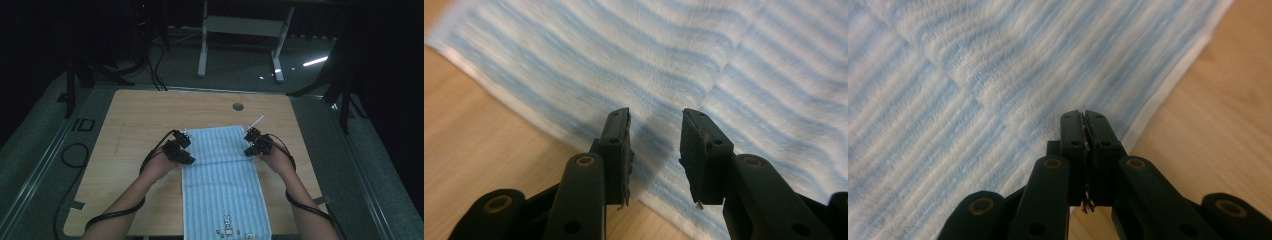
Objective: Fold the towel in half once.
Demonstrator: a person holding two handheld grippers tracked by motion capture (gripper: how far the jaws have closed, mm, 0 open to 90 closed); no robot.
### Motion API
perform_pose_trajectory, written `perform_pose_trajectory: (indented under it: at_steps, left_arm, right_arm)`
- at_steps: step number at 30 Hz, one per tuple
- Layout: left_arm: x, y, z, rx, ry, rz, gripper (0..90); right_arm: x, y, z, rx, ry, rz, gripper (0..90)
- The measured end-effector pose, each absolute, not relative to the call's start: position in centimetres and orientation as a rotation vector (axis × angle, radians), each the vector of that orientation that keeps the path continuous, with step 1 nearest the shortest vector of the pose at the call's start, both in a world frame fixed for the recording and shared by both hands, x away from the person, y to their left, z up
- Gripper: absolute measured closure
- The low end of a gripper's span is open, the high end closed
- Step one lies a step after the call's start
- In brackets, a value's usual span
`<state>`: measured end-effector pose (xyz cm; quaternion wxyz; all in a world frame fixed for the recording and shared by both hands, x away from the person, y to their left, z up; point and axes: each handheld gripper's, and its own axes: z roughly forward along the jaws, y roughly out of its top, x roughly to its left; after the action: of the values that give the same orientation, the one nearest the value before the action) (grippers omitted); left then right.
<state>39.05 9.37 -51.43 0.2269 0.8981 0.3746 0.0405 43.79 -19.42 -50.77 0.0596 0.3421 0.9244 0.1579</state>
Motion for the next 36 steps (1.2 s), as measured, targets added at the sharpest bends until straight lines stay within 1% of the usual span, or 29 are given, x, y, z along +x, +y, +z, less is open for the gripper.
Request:
perform_pose_trajectory:
  at_steps: [2,5,9,11,19,21,23,26,30,33,36]
  left_arm:
    - [39.2,9.4,-52.2,2.495,1.049,0.110,65.2]
    - [39.6,9.8,-52.5,2.477,1.068,0.096,66.5]
    - [40.1,10.1,-52.5,2.498,1.069,0.123,66.4]
    - [40.3,10.3,-52.4,2.509,1.080,0.164,66.3]
    - [41.4,11.7,-52.7,2.474,1.097,0.192,66.3]
    - [41.8,11.8,-52.7,2.465,1.100,0.160,66.0]
    - [41.5,11.7,-52.6,2.486,1.088,0.165,65.4]
    - [40.7,11.7,-52.6,2.498,1.062,0.154,64.7]
    - [39.8,12.1,-52.5,2.497,1.045,0.072,64.8]
    - [39.1,12.0,-52.4,2.534,1.002,0.053,64.7]
    - [38.5,11.8,-52.2,2.562,0.966,0.002,64.4]
  right_arm:
    - [43.4,-19.3,-51.3,1.021,2.816,0.465,87.6]
    - [42.9,-19.2,-51.7,1.014,2.826,0.457,87.6]
    - [42.8,-19.0,-51.8,1.022,2.838,0.463,87.8]
    - [42.7,-18.6,-51.8,1.012,2.845,0.464,87.8]
    - [42.9,-17.3,-52.0,1.004,2.842,0.493,87.8]
    - [43.8,-17.4,-52.0,1.042,2.845,0.503,87.8]
    - [44.0,-17.5,-52.0,1.060,2.854,0.509,87.9]
    - [43.3,-17.5,-52.1,1.041,2.839,0.520,88.1]
    - [42.3,-17.9,-52.1,1.019,2.859,0.540,88.0]
    - [41.5,-18.2,-52.1,1.010,2.865,0.554,88.0]
    - [40.7,-18.2,-52.1,1.000,2.893,0.532,88.0]
